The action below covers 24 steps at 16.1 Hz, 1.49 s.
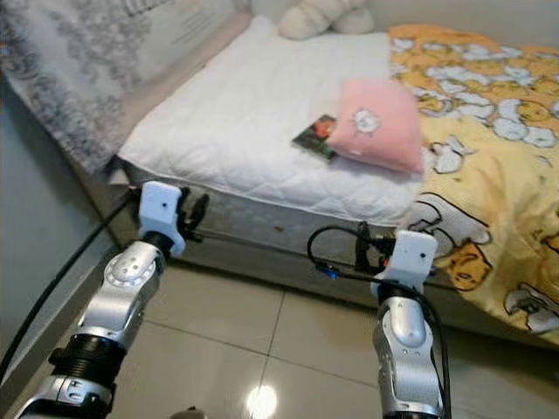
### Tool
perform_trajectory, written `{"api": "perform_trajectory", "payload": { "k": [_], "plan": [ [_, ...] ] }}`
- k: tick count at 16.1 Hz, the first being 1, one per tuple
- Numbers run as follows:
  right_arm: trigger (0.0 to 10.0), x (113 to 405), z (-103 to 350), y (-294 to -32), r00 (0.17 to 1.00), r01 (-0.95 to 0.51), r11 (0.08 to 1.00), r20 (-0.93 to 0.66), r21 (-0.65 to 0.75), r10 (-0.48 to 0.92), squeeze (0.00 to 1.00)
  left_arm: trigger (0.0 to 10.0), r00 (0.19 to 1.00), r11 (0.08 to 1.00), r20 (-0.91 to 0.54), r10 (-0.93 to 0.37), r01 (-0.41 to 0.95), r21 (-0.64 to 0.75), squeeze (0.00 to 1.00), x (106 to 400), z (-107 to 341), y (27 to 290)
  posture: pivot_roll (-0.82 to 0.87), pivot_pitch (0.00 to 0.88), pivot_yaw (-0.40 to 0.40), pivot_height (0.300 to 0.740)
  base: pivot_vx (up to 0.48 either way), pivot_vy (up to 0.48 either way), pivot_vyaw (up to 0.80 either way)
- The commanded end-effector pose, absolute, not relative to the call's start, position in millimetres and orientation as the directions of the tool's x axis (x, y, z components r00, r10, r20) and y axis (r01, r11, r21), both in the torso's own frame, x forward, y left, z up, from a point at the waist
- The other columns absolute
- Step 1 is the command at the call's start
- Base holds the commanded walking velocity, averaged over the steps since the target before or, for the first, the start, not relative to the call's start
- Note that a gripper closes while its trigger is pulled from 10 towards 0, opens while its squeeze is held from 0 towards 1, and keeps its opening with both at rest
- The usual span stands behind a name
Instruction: Clean up the room
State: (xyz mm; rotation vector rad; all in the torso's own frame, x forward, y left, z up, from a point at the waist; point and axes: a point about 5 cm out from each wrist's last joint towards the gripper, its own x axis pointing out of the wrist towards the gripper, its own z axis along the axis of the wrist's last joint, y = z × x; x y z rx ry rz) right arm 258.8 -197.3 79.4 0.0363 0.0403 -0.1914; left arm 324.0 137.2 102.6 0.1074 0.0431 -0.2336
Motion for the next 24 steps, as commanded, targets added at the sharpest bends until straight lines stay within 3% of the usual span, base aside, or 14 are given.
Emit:
{"api": "perform_trajectory", "payload": {
  "k": [1, 7, 16, 19, 24],
  "plan": [
    [10.0, 261.8, 81.0, -197.2, 0.982, 0.186, 0.982, -0.032, 0.023, -0.185, 1.00, 10.0, 0.974, 0.969, -0.065, -0.218, 0.224, 0.107, 1.00, 325.9, 102.5, 137.7, 0.08, 0.000, 0.003, 0.740, 0.000, 0.000, 0.00],
    [10.0, 260.7, 78.5, -197.8, 0.982, 0.187, 0.982, -0.036, 0.008, -0.187, 1.00, 10.0, 0.966, 0.965, -0.012, -0.260, 0.260, 0.015, 1.00, 323.2, 106.6, 133.9, 0.08, 0.000, -0.008, 0.740, 0.000, 0.000, 0.00],
    [10.0, 264.5, 83.6, -200.0, 0.983, 0.182, 0.983, -0.007, 0.018, -0.182, 1.00, 10.0, 0.971, 0.970, -0.008, -0.238, 0.238, 0.045, 1.00, 331.8, 109.9, 141.1, 0.07, 0.000, -0.010, 0.740, 0.000, 0.000, 0.00],
    [10.0, 265.3, 82.6, -199.0, 0.983, 0.182, 0.983, -0.010, 0.027, -0.181, 1.00, 10.0, 0.965, 0.965, -0.017, -0.261, 0.261, 0.008, 1.00, 333.0, 108.9, 141.0, 0.07, 0.000, -0.007, 0.740, 0.000, -0.476, 0.00],
    [10.0, 264.9, 81.6, -199.4, 0.981, 0.192, 0.981, -0.016, -0.003, -0.192, 1.00, 10.0, 0.936, 0.936, -0.006, -0.352, 0.352, -0.001, 1.00, 331.0, 108.4, 118.6, 0.07, 0.000, 0.000, 0.740, 0.048, -0.441, 0.00]
  ]
}}
